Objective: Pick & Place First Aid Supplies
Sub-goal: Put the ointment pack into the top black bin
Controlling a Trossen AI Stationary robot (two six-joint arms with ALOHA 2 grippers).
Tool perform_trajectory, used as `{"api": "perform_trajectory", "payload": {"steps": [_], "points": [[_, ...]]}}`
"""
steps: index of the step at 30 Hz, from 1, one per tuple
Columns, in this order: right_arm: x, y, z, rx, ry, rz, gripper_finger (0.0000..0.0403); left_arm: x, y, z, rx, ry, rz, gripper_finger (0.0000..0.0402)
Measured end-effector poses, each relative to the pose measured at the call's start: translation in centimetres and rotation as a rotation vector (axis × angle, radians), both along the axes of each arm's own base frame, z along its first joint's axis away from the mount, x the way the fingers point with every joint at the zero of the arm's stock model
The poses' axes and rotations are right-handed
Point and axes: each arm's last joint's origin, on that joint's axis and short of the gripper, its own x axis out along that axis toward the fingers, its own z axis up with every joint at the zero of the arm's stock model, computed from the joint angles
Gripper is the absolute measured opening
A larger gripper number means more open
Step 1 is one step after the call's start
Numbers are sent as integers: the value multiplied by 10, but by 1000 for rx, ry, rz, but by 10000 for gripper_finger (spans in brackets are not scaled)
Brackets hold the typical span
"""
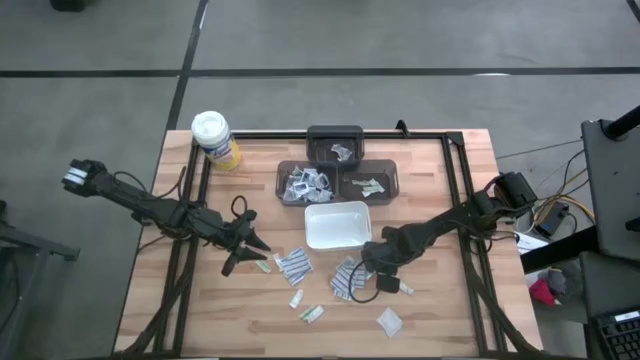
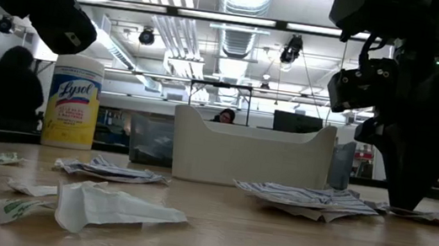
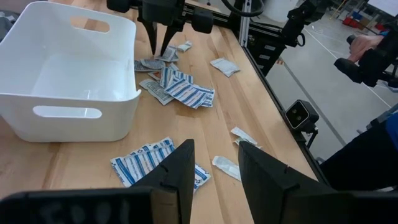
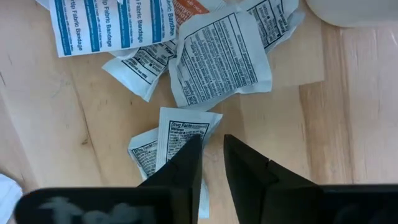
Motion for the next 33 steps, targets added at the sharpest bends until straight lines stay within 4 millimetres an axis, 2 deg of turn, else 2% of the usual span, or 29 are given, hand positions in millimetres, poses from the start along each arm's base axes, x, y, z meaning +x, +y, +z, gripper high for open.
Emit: {"api": "perform_trajectory", "payload": {"steps": [7, 23, 33], "points": [[0, 0, 0, 1, 1, 1, 55, 0, 0, 0, 0, 0, 0, 117], [-1, 1, -1, 32, 16, -39, 98, 0, 0, 0, 0, 0, 0, 117], [-2, 0, -7, 22, 38, -40, 66, 0, 0, 0, 0, 0, 0, 117]]}}
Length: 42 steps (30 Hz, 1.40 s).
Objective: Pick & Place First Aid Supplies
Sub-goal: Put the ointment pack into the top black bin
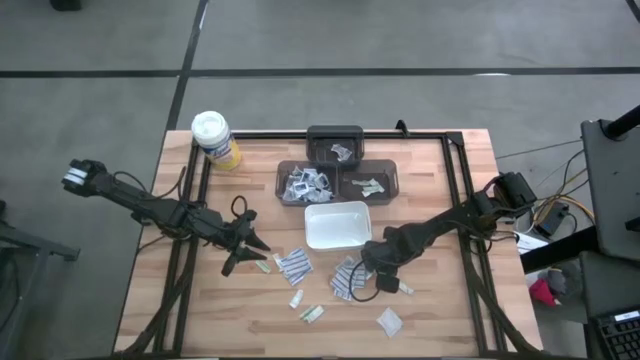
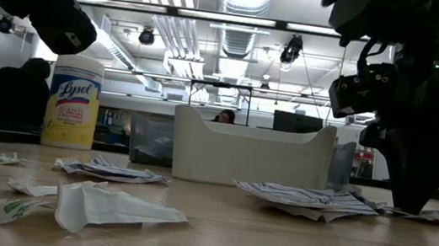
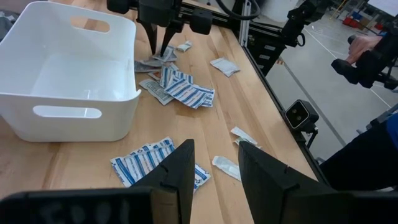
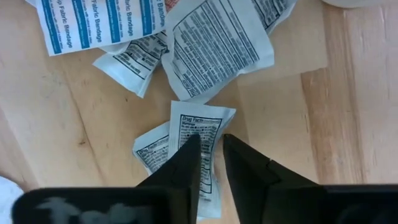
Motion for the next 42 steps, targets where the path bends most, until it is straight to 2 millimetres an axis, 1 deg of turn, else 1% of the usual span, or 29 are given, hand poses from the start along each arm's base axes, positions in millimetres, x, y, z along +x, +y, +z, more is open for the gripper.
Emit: {"api": "perform_trajectory", "payload": {"steps": [7, 15, 20, 32, 35, 42], "points": [[-1, 0, 1, -1, 0, -1, 37, 0, 0, 0, 0, 0, 0, 117], [-2, -1, 3, 2, -7, -5, 25, 0, 0, 0, 0, 0, 0, 117], [-2, -1, 4, 5, -4, -6, 10, 0, 0, 0, 0, 0, 0, 117], [-3, -1, 5, 12, -2, -13, 8, 0, 0, 0, 0, 0, 0, 117], [-5, -1, 12, 22, -13, -25, 8, 0, 0, 0, 0, 0, 0, 117], [-14, -4, 38, 42, -72, -53, 8, 0, 0, 0, 0, 0, 0, 117]]}}
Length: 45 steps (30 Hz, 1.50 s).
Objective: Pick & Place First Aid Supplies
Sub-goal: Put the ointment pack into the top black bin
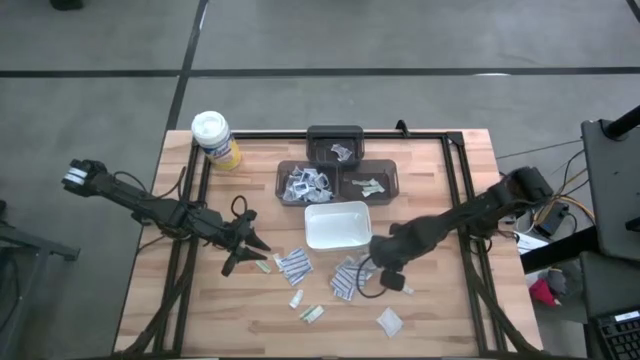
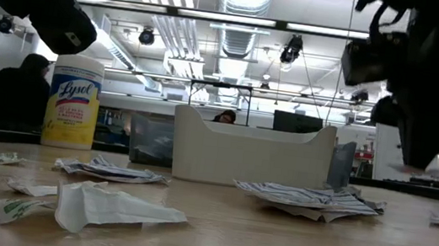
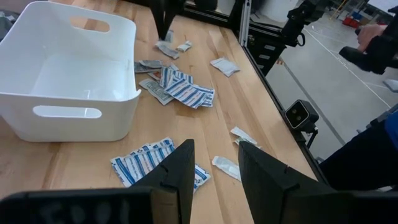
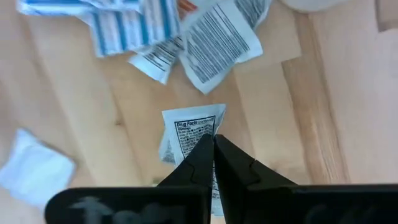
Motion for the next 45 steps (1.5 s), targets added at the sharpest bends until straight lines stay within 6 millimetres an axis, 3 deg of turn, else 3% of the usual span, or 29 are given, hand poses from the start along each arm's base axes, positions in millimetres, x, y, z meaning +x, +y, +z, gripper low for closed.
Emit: {"api": "perform_trajectory", "payload": {"steps": [8, 13, 22, 30, 45], "points": [[-9, -2, 36, 90, -153, 51, 8, 0, 0, 0, 0, 0, 0, 117], [-10, -2, 63, 147, -341, 62, 8, 0, 0, 0, 1, -1, 0, 117], [-6, -18, 107, 15, -745, -27, 8, 0, 0, 0, 13, -5, -4, 117], [3, -52, 122, -202, -898, -113, 8, 0, 1, 0, 36, -12, 32, 117], [5, -143, 119, -688, -758, -93, 8, 0, 1, 0, 40, -13, 42, 117]]}}
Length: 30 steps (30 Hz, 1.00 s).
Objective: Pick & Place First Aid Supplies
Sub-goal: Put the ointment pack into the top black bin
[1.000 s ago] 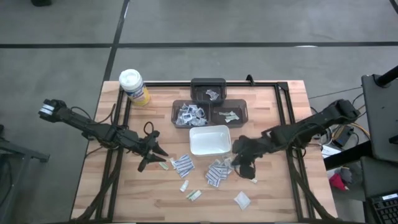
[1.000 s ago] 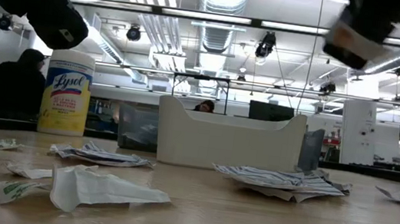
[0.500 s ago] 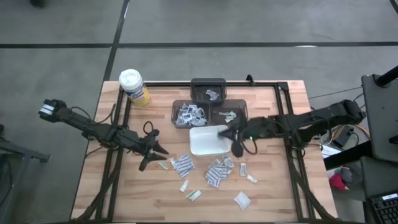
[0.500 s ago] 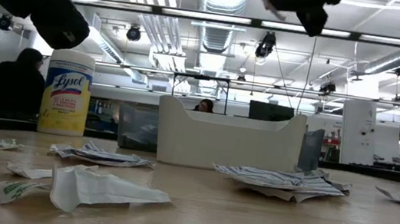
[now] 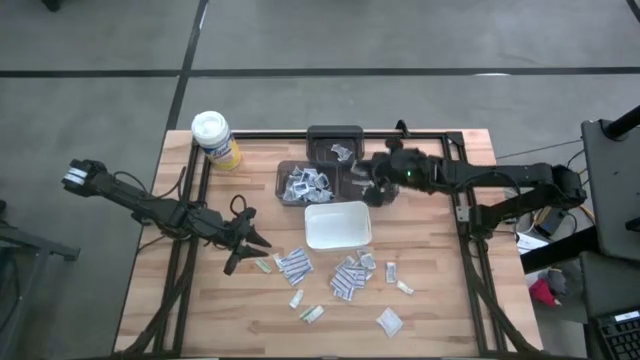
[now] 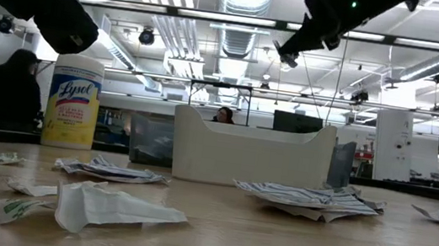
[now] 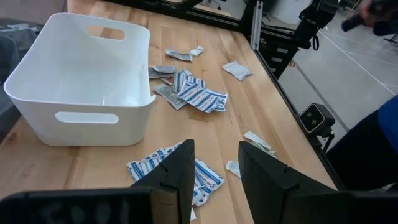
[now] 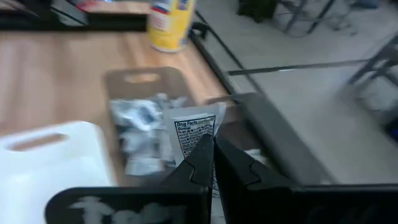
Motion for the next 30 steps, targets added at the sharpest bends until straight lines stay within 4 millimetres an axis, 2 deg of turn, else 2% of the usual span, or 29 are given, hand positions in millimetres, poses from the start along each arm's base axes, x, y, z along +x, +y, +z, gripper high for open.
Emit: {"api": "perform_trajectory", "payload": {"steps": [6, 14, 23, 30], "points": [[1, -34, 3, -89, 70, 30, 8, 0, 0, 0, 0, 0, 0, 117], [32, -79, 4, -153, 207, 98, 8, 0, 0, 0, 0, 0, 0, 117], [74, -142, -9, -47, 371, 141, 8, 0, 0, 0, 0, 0, 0, 117], [100, -184, -32, 91, 530, 146, 8, 0, 0, 0, -1, 1, 0, 117]]}}
